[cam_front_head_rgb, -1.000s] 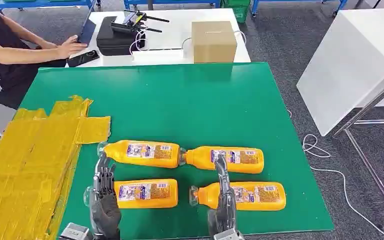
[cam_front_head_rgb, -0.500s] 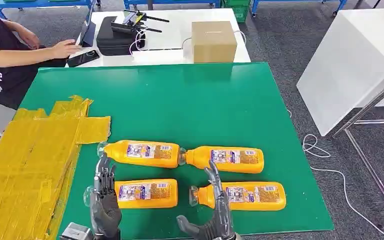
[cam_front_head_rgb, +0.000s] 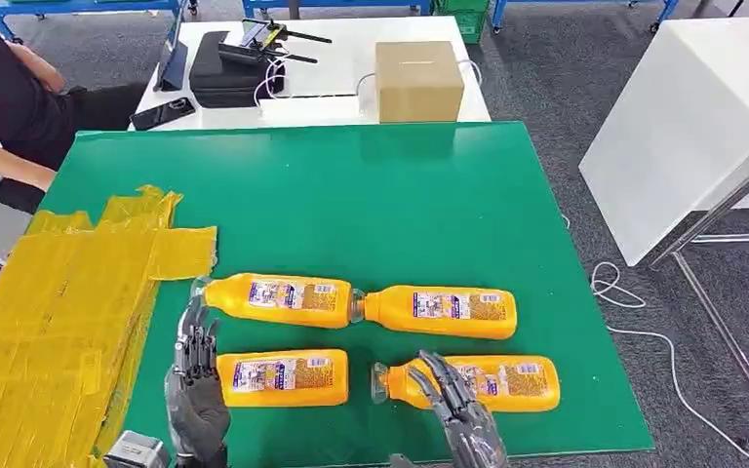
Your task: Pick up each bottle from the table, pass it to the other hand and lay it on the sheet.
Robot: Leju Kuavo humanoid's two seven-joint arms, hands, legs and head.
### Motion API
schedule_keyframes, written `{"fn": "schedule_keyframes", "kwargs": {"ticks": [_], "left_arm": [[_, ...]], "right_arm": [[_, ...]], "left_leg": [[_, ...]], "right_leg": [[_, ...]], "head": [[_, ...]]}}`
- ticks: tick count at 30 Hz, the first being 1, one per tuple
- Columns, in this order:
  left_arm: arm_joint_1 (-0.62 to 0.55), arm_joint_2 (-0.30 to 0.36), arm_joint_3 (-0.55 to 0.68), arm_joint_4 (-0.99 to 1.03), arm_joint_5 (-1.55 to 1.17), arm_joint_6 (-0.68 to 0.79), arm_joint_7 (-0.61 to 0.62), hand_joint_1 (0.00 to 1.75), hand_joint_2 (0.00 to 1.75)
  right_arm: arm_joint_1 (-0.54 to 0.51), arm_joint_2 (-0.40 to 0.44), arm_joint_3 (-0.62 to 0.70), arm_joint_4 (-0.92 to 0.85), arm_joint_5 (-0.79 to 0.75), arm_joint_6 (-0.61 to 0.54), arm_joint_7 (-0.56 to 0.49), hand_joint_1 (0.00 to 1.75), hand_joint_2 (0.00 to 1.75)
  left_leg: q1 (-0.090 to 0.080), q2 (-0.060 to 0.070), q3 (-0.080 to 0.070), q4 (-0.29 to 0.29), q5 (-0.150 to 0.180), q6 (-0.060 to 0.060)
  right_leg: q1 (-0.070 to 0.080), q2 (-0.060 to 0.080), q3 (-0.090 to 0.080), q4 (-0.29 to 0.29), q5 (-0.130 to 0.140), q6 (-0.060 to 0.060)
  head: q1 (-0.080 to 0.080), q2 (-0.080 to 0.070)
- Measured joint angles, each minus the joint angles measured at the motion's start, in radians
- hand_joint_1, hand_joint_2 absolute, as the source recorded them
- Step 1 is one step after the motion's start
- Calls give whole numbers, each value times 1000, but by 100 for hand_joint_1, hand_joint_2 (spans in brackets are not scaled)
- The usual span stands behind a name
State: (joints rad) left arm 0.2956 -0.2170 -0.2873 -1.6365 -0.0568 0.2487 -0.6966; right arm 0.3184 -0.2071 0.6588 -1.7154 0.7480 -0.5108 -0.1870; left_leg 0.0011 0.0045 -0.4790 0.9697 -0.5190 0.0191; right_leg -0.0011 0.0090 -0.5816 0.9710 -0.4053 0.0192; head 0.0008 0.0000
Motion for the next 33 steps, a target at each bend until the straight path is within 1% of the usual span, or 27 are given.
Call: {"fn": "schedule_keyframes", "kwargs": {"ticks": [3, 5, 9, 14, 23, 25, 29, 33], "left_arm": [[0, -5, 8, 0, -1, -5, 0, 0, 0], [0, -9, 16, 0, -2, -7, 0, 0, 0], [0, -13, 26, -1, -2, -8, 0, 0, 0], [0, -16, 31, -2, -2, -8, 0, 0, 0], [0, -19, 40, -3, -2, -8, 0, 0, 0], [0, -19, 43, -6, 1, -15, 0, 0, 0], [1, -19, 58, -8, 8, -44, 0, 0, 0], [0, -22, 68, -8, 6, -72, 0, 0, 0]], "right_arm": [[16, -51, 4, -51, 9, 5, 42, 0, 175], [33, -99, 6, -100, 8, 6, 81, 0, 175], [48, -157, 6, -149, 8, 6, 98, 0, 175], [49, -184, 6, -173, 8, 7, 105, 0, 175], [50, -200, 6, -185, 8, 7, 114, 0, 175], [68, -220, 7, -206, 20, 6, 154, 0, 175], [116, -299, 3, -276, 54, -11, 255, 0, 175], [138, -366, 3, -303, 25, -13, 313, 0, 175]], "left_leg": [[0, 0, 0, 0, 0, 0], [0, 0, 0, 0, 0, 0], [0, 2, 1, 0, 0, 0], [0, 2, 1, 0, 0, 0], [0, 2, 1, 0, 0, 0], [0, 2, 1, 0, 0, 0], [0, 2, 1, 0, -1, 1], [-1, 2, 1, 0, -2, 3]], "right_leg": [[0, 0, 0, 0, 0, 0], [0, 0, 0, 0, 0, 0], [0, 0, 0, 0, 0, 0], [0, 0, 0, 0, 0, 0], [0, 0, 0, 0, 0, 0], [0, 0, 0, 0, 0, 0], [0, 0, 0, 0, 0, 0], [0, 0, 0, 0, 0, 0]], "head": [[0, 0], [0, 0], [0, 0], [0, 0], [0, 0], [0, 0], [0, 0], [0, 0]]}}
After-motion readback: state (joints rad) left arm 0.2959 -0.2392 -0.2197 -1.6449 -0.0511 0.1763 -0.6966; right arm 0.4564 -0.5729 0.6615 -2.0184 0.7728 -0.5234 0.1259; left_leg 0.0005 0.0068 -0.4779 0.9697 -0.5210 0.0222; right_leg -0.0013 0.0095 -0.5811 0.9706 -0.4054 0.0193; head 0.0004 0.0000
